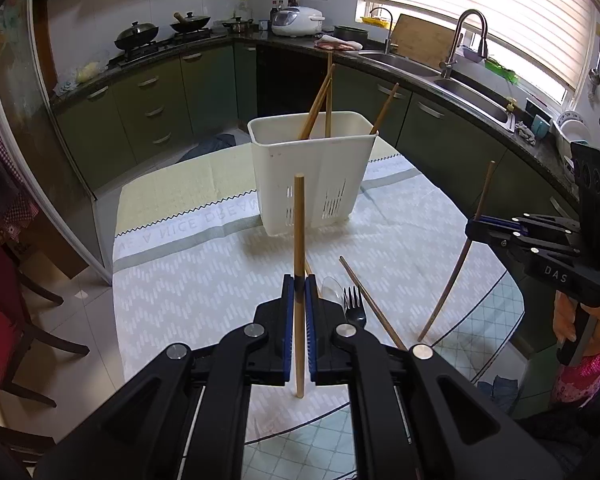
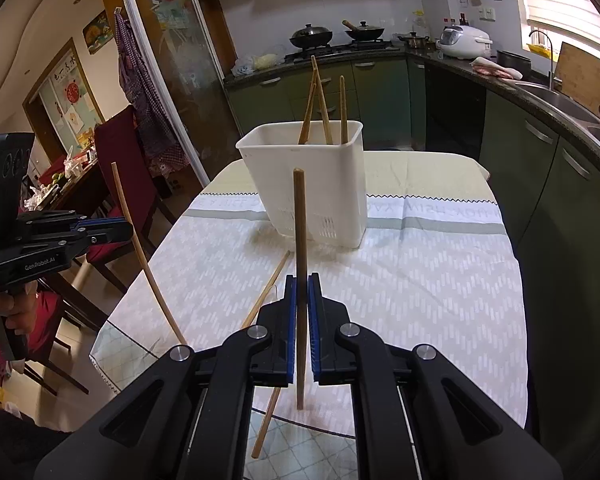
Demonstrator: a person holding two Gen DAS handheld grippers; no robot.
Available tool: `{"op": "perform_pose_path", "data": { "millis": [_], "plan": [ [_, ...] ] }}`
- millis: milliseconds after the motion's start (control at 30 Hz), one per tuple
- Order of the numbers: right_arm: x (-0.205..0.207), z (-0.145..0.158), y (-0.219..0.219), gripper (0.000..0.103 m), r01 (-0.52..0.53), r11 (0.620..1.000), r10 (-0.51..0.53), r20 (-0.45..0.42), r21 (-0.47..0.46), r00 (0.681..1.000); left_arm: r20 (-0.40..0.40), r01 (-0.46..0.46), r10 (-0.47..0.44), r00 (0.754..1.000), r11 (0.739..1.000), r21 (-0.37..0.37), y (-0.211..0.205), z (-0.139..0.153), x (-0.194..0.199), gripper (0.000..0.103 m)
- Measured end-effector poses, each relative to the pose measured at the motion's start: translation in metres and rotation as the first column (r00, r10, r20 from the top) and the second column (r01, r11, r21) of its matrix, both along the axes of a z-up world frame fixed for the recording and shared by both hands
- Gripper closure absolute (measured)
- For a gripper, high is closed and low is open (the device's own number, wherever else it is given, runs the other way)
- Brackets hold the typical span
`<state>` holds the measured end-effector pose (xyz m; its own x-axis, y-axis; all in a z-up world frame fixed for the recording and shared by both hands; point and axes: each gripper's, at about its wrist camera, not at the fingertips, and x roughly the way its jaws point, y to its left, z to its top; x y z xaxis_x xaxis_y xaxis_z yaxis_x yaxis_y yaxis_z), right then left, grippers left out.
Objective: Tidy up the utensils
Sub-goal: 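Raise both held chopsticks upright and carry them toward the white holder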
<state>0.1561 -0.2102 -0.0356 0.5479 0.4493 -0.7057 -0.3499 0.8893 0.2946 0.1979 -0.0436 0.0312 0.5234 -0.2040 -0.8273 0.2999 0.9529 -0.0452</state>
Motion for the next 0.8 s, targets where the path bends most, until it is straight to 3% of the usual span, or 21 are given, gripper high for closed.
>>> {"op": "perform_pose_path", "data": {
  "millis": [800],
  "plan": [
    [0.011, 0.028, 0.01, 0.096, -0.034, 0.999, 0.035, 0.043, -0.019, 0.998, 0.051, 0.007, -0.006, 0.999, 1.0, -0.017, 0.004, 0.017, 0.003, 0.098]
  ]
}}
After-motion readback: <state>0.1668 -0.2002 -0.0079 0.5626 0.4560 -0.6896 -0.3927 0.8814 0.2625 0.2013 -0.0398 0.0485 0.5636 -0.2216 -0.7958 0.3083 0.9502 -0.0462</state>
